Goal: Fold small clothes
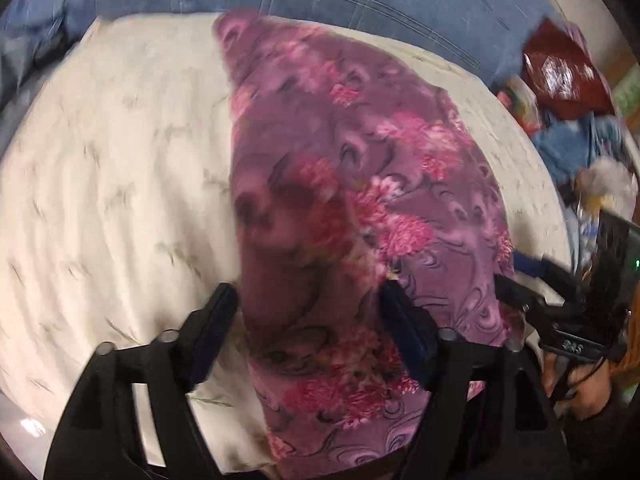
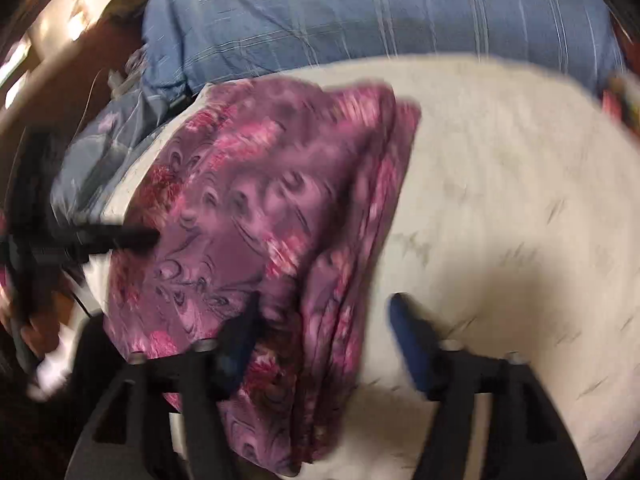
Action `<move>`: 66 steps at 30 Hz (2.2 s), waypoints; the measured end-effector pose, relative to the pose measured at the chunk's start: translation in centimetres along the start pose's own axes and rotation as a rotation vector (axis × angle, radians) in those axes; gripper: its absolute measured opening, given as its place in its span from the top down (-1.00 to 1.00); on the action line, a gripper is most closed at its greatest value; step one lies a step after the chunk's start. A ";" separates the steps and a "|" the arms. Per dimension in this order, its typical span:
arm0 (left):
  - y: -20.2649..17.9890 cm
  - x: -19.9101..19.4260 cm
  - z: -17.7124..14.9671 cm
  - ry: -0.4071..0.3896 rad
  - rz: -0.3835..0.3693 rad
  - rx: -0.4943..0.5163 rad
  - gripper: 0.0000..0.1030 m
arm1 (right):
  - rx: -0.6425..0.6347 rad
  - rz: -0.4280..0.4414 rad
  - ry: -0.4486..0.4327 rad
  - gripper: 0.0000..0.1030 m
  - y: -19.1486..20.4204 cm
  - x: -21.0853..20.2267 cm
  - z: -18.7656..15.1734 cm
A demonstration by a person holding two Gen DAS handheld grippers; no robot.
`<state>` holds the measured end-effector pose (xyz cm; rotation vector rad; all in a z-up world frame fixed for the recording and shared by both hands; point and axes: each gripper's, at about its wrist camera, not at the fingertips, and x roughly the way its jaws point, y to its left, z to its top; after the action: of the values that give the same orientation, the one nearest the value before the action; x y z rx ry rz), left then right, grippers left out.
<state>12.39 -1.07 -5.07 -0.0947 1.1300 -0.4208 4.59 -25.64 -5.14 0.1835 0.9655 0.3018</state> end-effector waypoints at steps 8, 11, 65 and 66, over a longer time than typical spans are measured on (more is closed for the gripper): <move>-0.4 0.1 -0.2 -0.021 0.034 -0.034 -0.76 | 0.119 0.017 0.011 -0.63 -0.2 -0.1 0.1; -0.6 0.2 -0.2 -0.020 0.042 -0.031 -0.80 | 0.245 0.139 0.005 -1.00 -1.6 0.1 -0.1; -0.8 -8.1 -9.6 -0.221 0.391 0.060 -1.00 | -0.121 -0.361 -0.095 -0.99 5.2 -8.1 -2.8; -0.9 -8.1 -9.5 -0.219 0.382 0.063 -1.00 | -0.132 -0.373 -0.094 -0.99 5.3 -8.1 -2.9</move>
<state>0.77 2.43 -2.03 0.1274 0.8924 -0.1012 -3.04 -23.29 1.03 -0.1033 0.8639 0.0126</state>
